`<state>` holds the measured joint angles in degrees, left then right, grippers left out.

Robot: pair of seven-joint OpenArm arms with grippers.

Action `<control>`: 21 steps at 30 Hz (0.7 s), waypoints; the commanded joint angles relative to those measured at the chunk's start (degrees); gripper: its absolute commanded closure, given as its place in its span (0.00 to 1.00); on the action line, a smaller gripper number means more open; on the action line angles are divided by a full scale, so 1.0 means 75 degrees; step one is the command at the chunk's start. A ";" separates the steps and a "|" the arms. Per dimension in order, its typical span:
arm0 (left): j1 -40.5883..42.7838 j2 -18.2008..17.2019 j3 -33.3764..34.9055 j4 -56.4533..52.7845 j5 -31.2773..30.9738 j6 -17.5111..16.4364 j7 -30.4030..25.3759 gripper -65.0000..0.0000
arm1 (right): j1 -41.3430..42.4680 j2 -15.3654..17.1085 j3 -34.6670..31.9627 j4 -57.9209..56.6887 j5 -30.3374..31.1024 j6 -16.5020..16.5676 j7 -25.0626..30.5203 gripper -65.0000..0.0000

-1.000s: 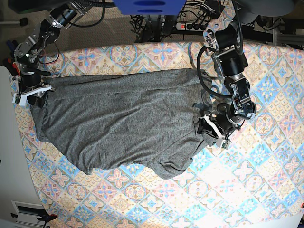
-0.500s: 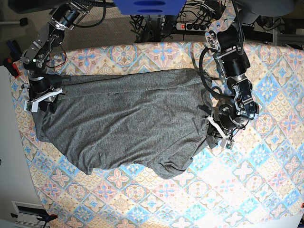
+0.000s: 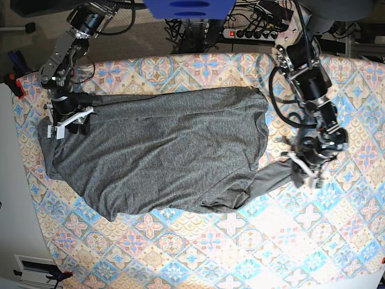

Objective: Layout the t-shirt on the table in an organized manner, then fold the t-shirt properly
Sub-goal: 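Pull the grasped shirt corner outward with the left gripper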

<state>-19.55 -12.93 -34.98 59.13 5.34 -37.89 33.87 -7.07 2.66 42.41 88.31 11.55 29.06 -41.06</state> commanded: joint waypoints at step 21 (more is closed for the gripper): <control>-0.1877 -0.0439 0.1447 0.1604 -0.0062 -0.0029 0.1140 1.00 | -0.0083 0.0062 0.0071 -0.0130 -0.1546 -0.0001 0.0170 0.68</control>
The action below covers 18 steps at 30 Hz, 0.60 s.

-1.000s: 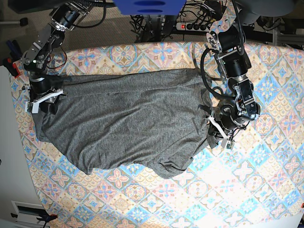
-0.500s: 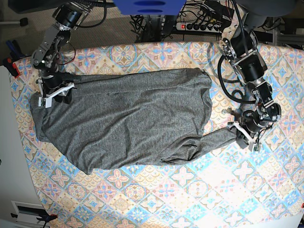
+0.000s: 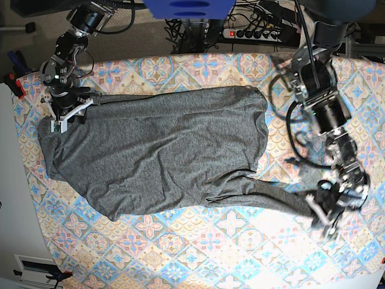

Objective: Layout the t-shirt on the table in an organized manner, then fold the t-shirt properly
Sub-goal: 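Pull the grasped shirt corner outward with the left gripper, then sweep the left gripper across the shirt toward the right gripper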

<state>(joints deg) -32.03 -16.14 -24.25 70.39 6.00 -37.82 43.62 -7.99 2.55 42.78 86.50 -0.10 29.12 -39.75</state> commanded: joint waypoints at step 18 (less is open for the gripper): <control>-0.0517 0.2803 0.4200 0.1334 -0.0032 0.0020 -0.0078 1.00 | -0.0160 0.0077 0.0021 0.0183 -0.0004 -0.0009 -0.0016 0.68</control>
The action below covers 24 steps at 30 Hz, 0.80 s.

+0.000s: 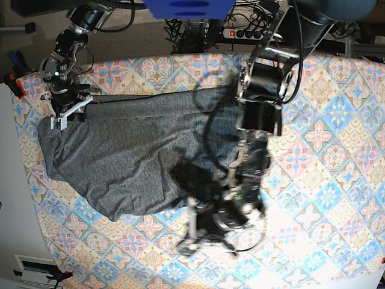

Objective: Layout the t-shirt on the table in an organized manner, then fold the t-shirt properly
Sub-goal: 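Sweep the left gripper across the shirt toward the right gripper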

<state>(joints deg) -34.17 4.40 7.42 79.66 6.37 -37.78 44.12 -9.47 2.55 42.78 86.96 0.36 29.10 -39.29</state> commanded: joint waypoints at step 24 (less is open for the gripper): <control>-0.2400 0.0613 0.5006 -0.4754 -0.4442 0.2078 -0.3122 1.00 | 0.0027 -0.0498 -0.0026 0.0743 -0.0066 -0.0006 -0.0101 0.68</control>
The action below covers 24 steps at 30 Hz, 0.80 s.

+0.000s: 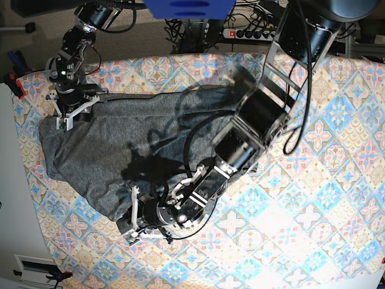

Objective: Layout the t-shirt on the table in an organized manner, then fold the t-shirt properly
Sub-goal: 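Sweep the left gripper across the shirt toward the right gripper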

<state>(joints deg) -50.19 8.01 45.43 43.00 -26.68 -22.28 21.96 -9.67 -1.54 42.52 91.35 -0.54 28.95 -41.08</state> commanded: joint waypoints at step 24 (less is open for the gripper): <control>0.0252 0.0132 0.2529 -0.0465 -0.0962 0.0047 -0.3261 0.57 | 0.0053 -0.0047 0.0045 0.0286 0.0042 0.0014 0.0138 0.68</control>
<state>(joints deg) -46.44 8.27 64.82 38.70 -33.23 -22.02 -0.97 -9.80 -2.52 42.63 92.23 -0.71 28.95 -41.12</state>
